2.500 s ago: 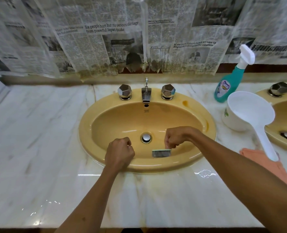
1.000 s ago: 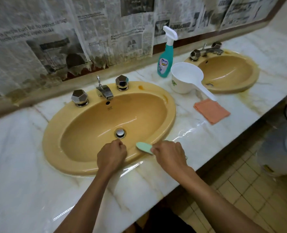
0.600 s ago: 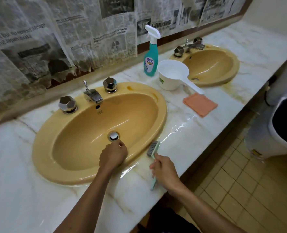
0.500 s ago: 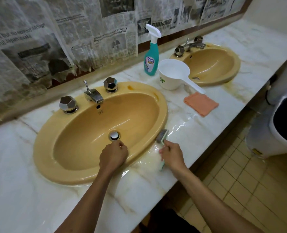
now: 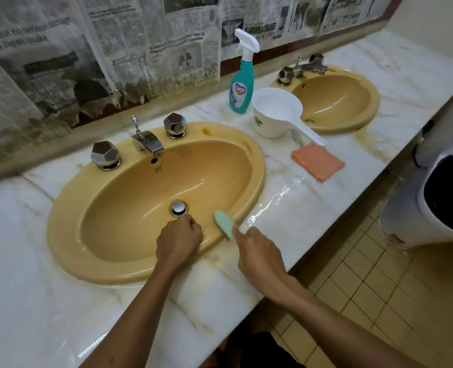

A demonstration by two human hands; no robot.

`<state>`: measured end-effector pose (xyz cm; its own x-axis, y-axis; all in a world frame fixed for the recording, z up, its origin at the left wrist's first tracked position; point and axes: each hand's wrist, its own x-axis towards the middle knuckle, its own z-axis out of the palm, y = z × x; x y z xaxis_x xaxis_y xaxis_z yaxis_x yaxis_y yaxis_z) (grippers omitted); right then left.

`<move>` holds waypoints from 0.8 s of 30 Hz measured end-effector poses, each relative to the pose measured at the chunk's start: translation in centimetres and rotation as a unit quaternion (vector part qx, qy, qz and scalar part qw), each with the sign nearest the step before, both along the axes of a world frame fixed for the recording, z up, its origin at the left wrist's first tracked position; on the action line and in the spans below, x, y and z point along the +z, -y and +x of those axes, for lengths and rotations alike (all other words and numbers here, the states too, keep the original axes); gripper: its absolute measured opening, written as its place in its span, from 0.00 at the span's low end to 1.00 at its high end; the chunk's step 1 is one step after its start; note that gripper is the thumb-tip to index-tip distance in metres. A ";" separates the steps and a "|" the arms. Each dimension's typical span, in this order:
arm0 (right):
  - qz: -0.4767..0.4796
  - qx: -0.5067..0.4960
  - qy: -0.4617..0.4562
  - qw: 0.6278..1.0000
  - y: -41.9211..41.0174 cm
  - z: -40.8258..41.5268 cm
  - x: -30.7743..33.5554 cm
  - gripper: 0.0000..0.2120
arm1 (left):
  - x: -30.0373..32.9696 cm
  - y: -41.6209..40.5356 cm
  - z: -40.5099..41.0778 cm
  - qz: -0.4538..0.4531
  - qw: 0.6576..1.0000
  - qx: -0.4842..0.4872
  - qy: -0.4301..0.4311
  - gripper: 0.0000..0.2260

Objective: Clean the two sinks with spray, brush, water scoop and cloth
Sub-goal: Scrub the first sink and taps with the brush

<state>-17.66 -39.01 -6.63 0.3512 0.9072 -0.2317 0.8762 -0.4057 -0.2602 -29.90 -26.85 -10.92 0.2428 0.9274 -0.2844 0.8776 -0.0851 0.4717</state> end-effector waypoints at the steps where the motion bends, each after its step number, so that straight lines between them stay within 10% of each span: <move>1: -0.016 0.044 0.017 0.999 0.2 -0.1 0.6 0.29 | 0.0 0.0 -0.1 0.001 1.000 0.001 0.002 0.11; 7: -0.015 -0.127 0.065 0.990 -3.9 7.8 1.3 0.16 | 0.3 0.4 -0.6 0.015 1.000 0.003 0.007 0.11; 12: -0.021 0.147 0.078 0.986 -1.5 2.0 1.7 0.14 | 0.3 0.4 -0.7 0.017 1.000 0.011 0.012 0.10; 19: -0.095 0.047 0.194 0.975 -8.8 10.5 5.5 0.11 | 0.3 0.4 -0.5 0.027 0.999 0.016 0.020 0.10; 24: -0.192 0.255 0.106 0.942 -11.1 6.1 6.3 0.12 | 0.3 0.1 -0.1 0.018 0.999 0.033 0.018 0.10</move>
